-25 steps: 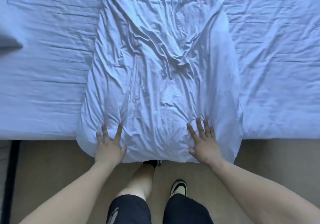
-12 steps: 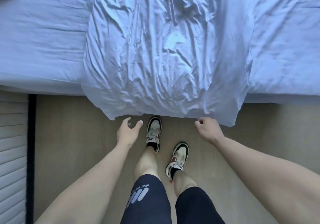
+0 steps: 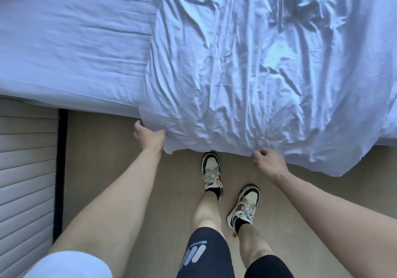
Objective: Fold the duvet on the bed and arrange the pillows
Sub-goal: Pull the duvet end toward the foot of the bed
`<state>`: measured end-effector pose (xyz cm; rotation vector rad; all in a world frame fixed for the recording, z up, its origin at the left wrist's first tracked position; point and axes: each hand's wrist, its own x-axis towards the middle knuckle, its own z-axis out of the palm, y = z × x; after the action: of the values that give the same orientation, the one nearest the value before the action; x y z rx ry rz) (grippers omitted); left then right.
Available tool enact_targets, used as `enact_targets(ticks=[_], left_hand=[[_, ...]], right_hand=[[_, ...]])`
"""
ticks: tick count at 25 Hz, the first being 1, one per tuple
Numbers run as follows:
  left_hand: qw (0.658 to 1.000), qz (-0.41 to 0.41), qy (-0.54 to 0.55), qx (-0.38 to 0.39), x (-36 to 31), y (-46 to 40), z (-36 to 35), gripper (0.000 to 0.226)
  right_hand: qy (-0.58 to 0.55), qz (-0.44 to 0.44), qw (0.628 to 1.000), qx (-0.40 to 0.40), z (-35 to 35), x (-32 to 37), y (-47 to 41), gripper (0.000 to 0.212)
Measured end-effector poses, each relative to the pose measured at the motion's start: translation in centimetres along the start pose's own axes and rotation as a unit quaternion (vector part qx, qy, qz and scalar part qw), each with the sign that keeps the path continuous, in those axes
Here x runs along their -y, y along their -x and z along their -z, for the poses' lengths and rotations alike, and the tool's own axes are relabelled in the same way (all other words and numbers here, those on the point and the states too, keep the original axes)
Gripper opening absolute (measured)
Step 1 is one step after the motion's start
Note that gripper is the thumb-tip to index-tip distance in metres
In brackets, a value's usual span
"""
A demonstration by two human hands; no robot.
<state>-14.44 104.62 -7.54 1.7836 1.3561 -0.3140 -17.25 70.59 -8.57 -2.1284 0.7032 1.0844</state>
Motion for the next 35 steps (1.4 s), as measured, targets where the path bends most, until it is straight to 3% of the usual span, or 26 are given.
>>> enact_targets(ticks=[2, 4, 9, 12, 15, 18, 20, 22, 24, 27, 29, 30, 31, 32, 33, 34, 35], left_hand=[[0.998, 0.03, -0.008, 0.057, -1.1, -3.6, 1.6, 0.104], [0.99, 0.012, -0.044, 0.137, -1.3, -6.0, 2.3, 0.1], [0.976, -0.06, -0.01, 0.211, 0.4, -4.7, 3.6, 0.048], [0.962, -0.004, 0.014, 0.272, 3.0, -3.6, 4.8, 0.054], [0.941, 0.044, -0.055, 0.33, 6.1, -2.3, 5.4, 0.051], [0.946, 0.062, -0.059, 0.313, 9.4, 1.4, 5.4, 0.036], [0.964, 0.111, 0.048, 0.239, 11.0, 4.3, 4.9, 0.022], [0.951, 0.168, 0.187, 0.182, 11.0, 7.1, 4.6, 0.018], [0.93, 0.176, 0.27, 0.176, 10.4, 9.6, 4.8, 0.006], [0.9, 0.145, 0.344, 0.225, 9.3, 13.1, 6.2, 0.025], [0.879, 0.155, 0.381, 0.241, 8.4, 14.6, 7.2, 0.022], [0.876, 0.164, 0.387, 0.237, 8.2, 14.7, 7.6, 0.022], [0.875, 0.172, 0.386, 0.236, 7.9, 14.9, 8.1, 0.018], [0.868, 0.176, 0.392, 0.25, 7.7, 14.9, 8.7, 0.008], [0.869, 0.178, 0.387, 0.252, 7.9, 14.5, 9.1, 0.016], [0.862, 0.187, 0.393, 0.261, 7.7, 14.2, 9.6, 0.026], [0.863, 0.177, 0.395, 0.26, 7.5, 14.6, 10.6, 0.027]], right_hand=[[-0.021, 0.015, 0.999, 0.025, -2.0, 3.9, -0.9, 0.026], [-0.007, 0.02, 0.997, 0.067, -4.0, 7.4, -1.7, 0.025], [0.032, 0.033, 0.993, 0.105, -7.3, 10.9, -1.1, 0.028], [0.028, 0.013, 0.992, 0.126, -8.0, 10.6, -0.1, 0.029], [-0.032, -0.005, 0.99, 0.134, -8.3, 9.7, 0.7, 0.031], [-0.036, -0.032, 0.987, 0.156, -8.0, 8.5, 2.3, 0.029], [-0.047, -0.038, 0.985, 0.163, -7.6, 7.2, 3.6, 0.026], [-0.067, -0.04, 0.984, 0.159, -7.0, 6.0, 5.1, 0.027], [-0.078, -0.086, 0.977, 0.181, -6.3, 4.2, 6.9, 0.05], [-0.072, -0.172, 0.938, 0.293, -5.9, 0.9, 9.9, 0.101], [-0.208, -0.223, 0.898, 0.317, -6.6, -0.3, 11.5, 0.119], [-0.338, -0.26, 0.853, 0.301, -7.3, -0.7, 11.7, 0.127], [-0.48, -0.288, 0.783, 0.27, -8.0, -0.8, 11.6, 0.132], [-0.586, -0.309, 0.709, 0.241, -8.6, -0.5, 11.7, 0.133], [-0.647, -0.32, 0.658, 0.214, -9.2, -0.2, 11.8, 0.133], [-0.674, -0.329, 0.638, 0.174, -9.7, 0.0, 11.8, 0.133], [-0.68, -0.33, 0.641, 0.134, -10.1, 0.3, 12.0, 0.13]])
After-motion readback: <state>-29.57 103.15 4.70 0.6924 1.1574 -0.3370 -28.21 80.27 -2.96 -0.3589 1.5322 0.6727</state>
